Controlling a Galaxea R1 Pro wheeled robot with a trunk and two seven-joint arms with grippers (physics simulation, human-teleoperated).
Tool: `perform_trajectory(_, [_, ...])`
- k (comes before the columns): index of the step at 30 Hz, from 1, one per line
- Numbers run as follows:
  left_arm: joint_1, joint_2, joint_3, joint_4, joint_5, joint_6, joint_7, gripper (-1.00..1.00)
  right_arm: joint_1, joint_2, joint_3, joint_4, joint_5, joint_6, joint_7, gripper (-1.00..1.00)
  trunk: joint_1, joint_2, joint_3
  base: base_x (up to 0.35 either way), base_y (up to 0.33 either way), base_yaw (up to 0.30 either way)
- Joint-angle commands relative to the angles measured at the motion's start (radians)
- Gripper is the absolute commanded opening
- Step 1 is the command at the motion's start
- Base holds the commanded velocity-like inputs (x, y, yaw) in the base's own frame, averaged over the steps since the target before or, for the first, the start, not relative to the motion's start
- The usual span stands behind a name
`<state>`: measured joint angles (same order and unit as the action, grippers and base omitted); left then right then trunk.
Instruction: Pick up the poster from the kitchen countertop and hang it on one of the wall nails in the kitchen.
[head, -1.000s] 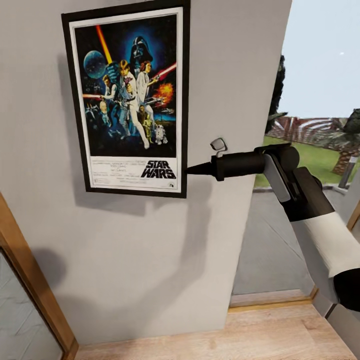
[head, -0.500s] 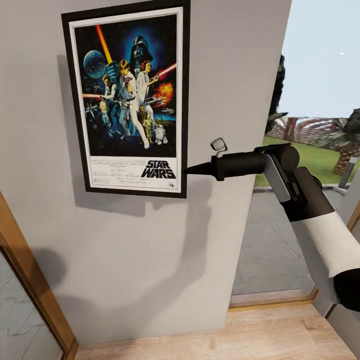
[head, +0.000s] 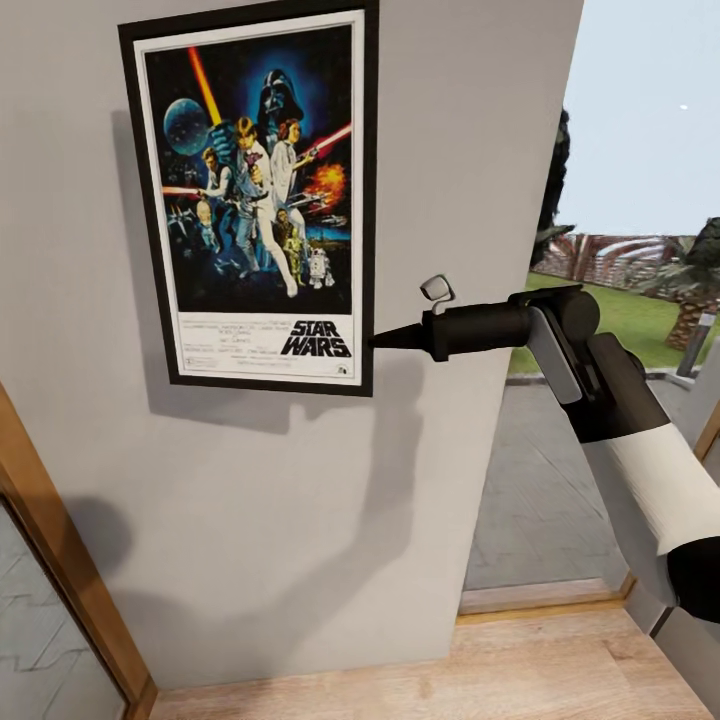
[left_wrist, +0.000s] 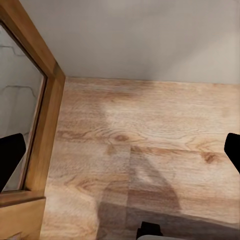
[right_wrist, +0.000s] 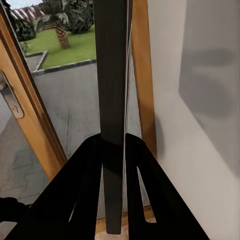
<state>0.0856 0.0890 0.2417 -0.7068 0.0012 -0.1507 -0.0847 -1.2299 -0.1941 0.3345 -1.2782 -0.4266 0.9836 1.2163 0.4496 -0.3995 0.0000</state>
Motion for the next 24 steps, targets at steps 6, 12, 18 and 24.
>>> perform_trajectory(6, [0.0, 0.0, 0.004, 0.0, 0.0, 0.0, -0.007, 1.0, 0.0, -0.001, 0.001, -0.001, -0.004, 0.007, 0.002, -1.0, 0.0, -0.001, 0.0, 0.079, 0.0, 0.0])
perform_trajectory(12, [0.0, 0.0, 0.004, 0.0, 0.001, 0.0, -0.007, 1.0, 0.0, -0.001, 0.001, -0.001, -0.004, 0.007, 0.002, -1.0, 0.0, -0.001, 0.0, 0.181, 0.0, 0.0])
perform_trajectory(18, [0.0, 0.0, 0.004, 0.0, 0.001, -0.001, -0.007, 1.0, 0.0, -0.001, 0.001, -0.001, -0.004, 0.007, 0.001, -1.0, 0.0, -0.001, 0.0, 0.041, 0.0, 0.0])
perform_trajectory(24, [0.0, 0.0, 0.004, 0.0, 0.001, 0.0, -0.007, 1.0, 0.0, -0.001, 0.001, -0.001, -0.004, 0.007, 0.001, -1.0, 0.0, -0.001, 0.0, 0.008, 0.0, 0.0])
